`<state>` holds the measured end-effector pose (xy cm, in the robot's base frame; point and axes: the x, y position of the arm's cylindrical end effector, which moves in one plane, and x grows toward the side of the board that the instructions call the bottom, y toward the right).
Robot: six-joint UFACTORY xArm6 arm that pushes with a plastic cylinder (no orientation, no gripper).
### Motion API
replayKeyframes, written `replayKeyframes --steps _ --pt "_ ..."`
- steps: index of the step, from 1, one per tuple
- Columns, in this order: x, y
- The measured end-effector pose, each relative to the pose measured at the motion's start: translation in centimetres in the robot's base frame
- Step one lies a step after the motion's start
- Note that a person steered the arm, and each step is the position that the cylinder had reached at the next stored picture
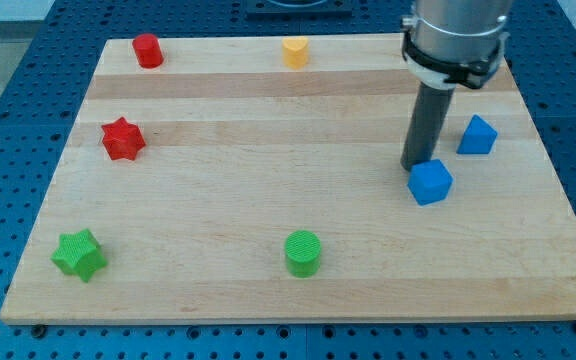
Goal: Push the cube to the bottom right of the board
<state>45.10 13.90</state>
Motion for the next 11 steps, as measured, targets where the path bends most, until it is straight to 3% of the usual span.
replayKeyframes --steps 3,7,11 --pt "7.1 0.2" --pt "12.7 -0.6" --pt "12.6 2.1"
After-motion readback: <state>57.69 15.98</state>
